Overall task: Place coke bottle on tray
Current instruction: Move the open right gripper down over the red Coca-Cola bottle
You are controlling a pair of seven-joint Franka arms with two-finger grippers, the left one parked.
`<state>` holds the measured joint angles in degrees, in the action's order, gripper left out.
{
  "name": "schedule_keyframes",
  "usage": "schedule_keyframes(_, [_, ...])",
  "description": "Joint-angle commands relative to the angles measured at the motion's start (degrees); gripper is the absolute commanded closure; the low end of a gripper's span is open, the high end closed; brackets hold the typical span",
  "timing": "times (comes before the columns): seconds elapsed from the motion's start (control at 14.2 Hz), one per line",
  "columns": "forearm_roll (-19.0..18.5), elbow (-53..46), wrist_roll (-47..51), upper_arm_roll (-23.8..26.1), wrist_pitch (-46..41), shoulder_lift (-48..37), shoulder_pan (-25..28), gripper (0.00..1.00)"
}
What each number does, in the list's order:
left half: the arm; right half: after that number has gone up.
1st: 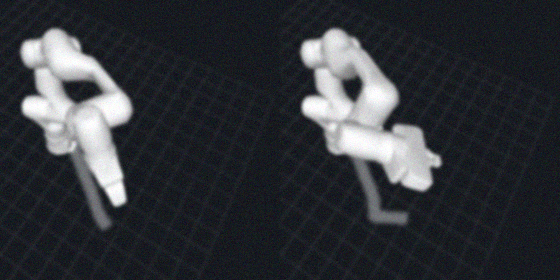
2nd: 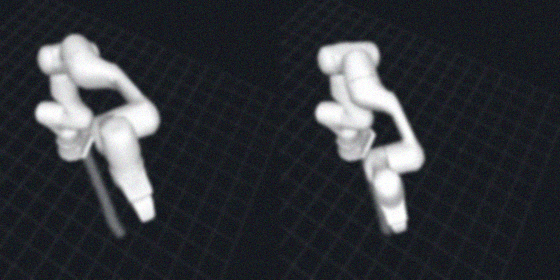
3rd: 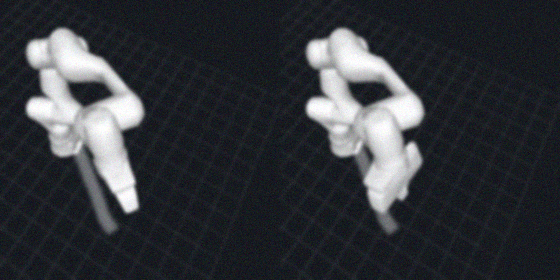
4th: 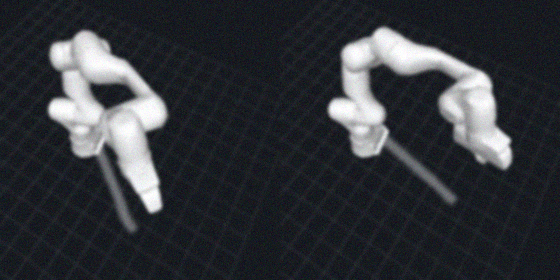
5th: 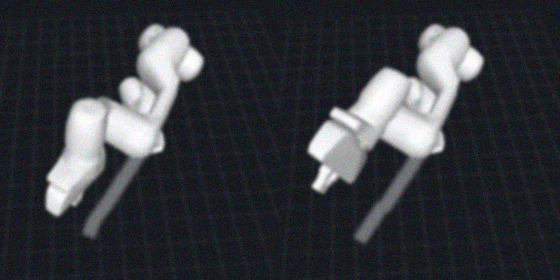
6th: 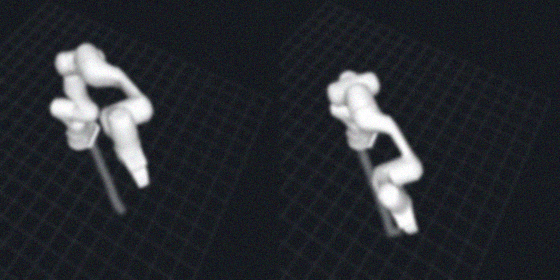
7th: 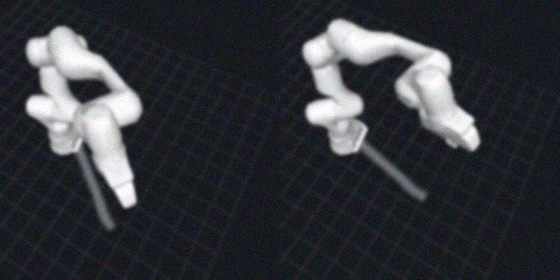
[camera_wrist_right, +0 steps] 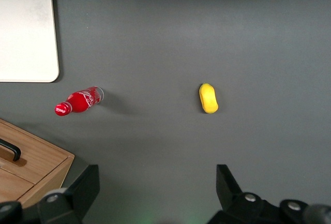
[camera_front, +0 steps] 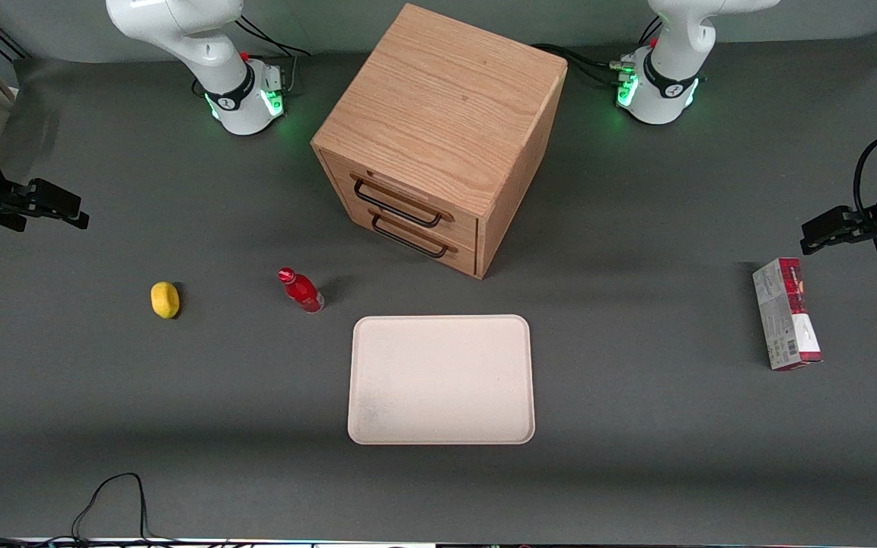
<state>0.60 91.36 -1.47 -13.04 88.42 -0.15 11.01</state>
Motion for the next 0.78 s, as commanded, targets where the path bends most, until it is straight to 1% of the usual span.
schedule_keyframes(0.0, [1.2,-0.3,-0.8,-0.8,0.5,0.0,0.7,0.0])
schedule_keyframes(0.14, [1.2,-0.4,-0.5,-0.4,1.0,0.1,0.8,0.0])
schedule_keyframes(0.28, [1.8,0.0,2.3,0.6,4.4,0.9,1.4,0.0])
schedule_keyframes(0.35, [2.4,0.0,3.1,3.2,5.3,2.2,1.5,0.0])
schedule_keyframes(0.49, [4.1,0.9,10.6,8.0,9.1,4.2,1.5,0.0])
schedule_keyframes(0.56, [4.1,2.9,15.3,11.4,12.4,4.3,1.5,0.0])
schedule_keyframes(0.64, [3.8,5.9,19.1,13.5,14.9,4.2,1.6,0.0])
schedule_keyframes(0.71, [3.5,9.2,20.3,15.0,17.8,3.8,1.6,0.0])
